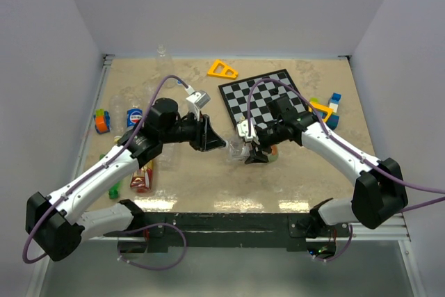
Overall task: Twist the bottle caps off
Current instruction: Unscrew the bottle cap from the plastic bottle.
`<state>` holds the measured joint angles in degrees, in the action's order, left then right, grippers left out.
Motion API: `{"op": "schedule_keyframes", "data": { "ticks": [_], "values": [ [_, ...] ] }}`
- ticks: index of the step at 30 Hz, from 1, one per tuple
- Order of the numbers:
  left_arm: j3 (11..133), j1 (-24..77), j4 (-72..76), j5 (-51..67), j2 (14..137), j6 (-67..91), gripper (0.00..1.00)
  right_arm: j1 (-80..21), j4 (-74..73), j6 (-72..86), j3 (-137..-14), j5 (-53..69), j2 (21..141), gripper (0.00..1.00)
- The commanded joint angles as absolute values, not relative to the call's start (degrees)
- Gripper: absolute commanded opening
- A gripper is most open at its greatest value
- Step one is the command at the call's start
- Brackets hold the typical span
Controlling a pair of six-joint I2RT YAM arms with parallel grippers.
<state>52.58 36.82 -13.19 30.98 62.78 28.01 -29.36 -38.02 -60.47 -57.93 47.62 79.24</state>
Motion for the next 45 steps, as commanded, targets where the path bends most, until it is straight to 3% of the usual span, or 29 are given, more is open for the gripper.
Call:
{"op": "schedule_keyframes", "data": {
  "ticks": [1, 5, 7, 13, 18, 23, 32, 45],
  "values": [
    [54.7, 36.6, -12.9, 29.2, 61.7, 29.8, 0.20, -29.3, -38.7, -60.9, -58.8, 46.7, 78.7, 0.09],
    [56.5, 36.6, -14.5, 25.8, 60.0, 25.4, 0.62, -29.3, -38.7, -60.8, -58.8, 46.7, 78.7, 0.09],
    [56.4, 36.6, -13.8, 25.3, 58.0, 22.4, 0.76, -29.3, -38.7, -60.9, -58.8, 46.7, 78.7, 0.09],
    [53.4, 36.5, -10.6, 24.0, 50.1, 12.4, 0.99, -29.2, -38.8, -61.0, -58.8, 46.8, 78.7, 0.09],
    [49.1, 36.6, -6.3, 17.4, 42.6, 2.9, 1.00, -29.3, -38.8, -61.1, -58.8, 46.8, 78.7, 0.09],
    [43.3, 36.5, 4.2, 24.2, 38.6, -9.9, 1.00, -29.3, -38.8, -61.0, -58.8, 46.8, 78.7, 0.09],
    [42.7, 36.5, 6.1, 35.0, 44.6, -15.2, 0.96, -29.3, -38.8, -61.1, -58.8, 46.8, 78.6, 0.09],
    [42.9, 36.5, 5.8, 37.4, 48.1, -19.7, 0.95, -29.3, -38.8, -61.1, -58.8, 46.8, 78.7, 0.09]
  ]
}}
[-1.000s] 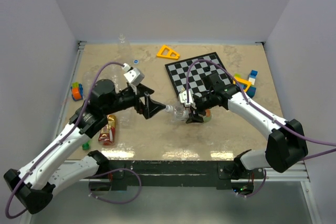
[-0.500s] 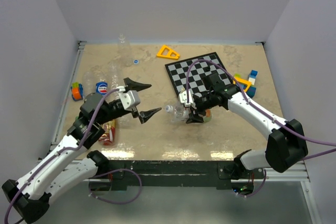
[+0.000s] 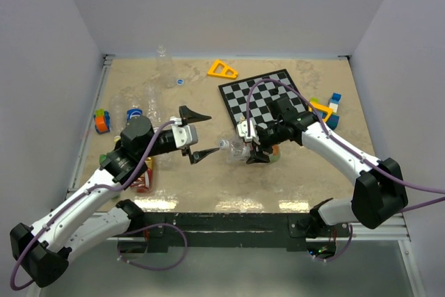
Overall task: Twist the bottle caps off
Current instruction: Unscrew the bottle cap from the plastic bottle.
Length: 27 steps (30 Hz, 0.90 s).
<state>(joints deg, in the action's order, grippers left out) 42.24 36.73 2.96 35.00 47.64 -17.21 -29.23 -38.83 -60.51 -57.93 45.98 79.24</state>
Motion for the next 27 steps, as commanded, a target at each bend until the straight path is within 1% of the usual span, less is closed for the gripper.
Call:
{"op": "schedule_keyframes", "data": {
  "ticks": [1, 27],
  "values": [
    [42.7, 36.5, 5.8, 37.5, 48.0, -19.8, 0.95, -29.3, -38.8, -61.2, -58.8, 46.7, 78.7, 0.09],
    [40.0, 36.5, 5.0, 39.8, 47.5, -20.7, 0.95, -29.3, -38.8, -61.2, -58.7, 46.8, 78.8, 0.09]
  ]
}}
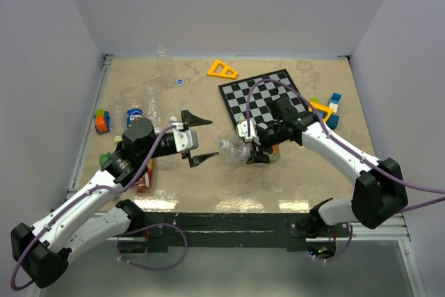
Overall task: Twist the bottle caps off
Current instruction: Unscrew the bottle cap from the plastic bottle.
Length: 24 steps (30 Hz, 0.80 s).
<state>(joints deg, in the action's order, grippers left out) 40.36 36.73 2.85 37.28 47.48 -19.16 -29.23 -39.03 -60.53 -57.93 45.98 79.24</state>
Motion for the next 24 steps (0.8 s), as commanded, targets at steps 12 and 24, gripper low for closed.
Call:
{"op": "schedule_keyframes", "data": {
  "ticks": [12, 24],
  "values": [
    [38.9, 36.6, 10.5, 45.1, 52.5, -19.0, 0.90, -29.3, -38.8, -61.2, -58.7, 46.8, 79.0, 0.09],
    [40.0, 36.6, 10.6, 43.9, 56.9, -18.4, 0.67, -29.3, -39.0, -61.3, -58.8, 46.8, 78.9, 0.09]
  ]
}}
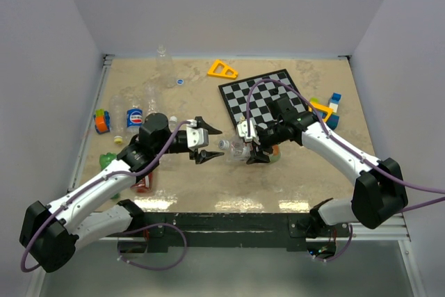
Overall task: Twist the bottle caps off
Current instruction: Unscrew the bottle cap from the plastic bottle.
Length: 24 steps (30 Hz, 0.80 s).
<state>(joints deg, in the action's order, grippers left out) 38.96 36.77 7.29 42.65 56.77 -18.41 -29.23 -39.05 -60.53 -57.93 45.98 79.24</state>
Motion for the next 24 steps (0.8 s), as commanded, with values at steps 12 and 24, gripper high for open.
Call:
{"op": "schedule_keyframes", "data": {
  "ticks": [12, 24],
  "values": [
    [42.1, 36.7, 8.0, 46.8, 59.9, -18.6, 0.39, -29.3, -39.0, -61.3, -58.8, 46.8, 78.7, 0.09],
    [43.2, 36.6, 8.3, 43.2, 58.5, -2.3, 0.00, -29.3, -38.7, -61.1, -58.6, 46.2, 78.8, 0.09]
  ]
}}
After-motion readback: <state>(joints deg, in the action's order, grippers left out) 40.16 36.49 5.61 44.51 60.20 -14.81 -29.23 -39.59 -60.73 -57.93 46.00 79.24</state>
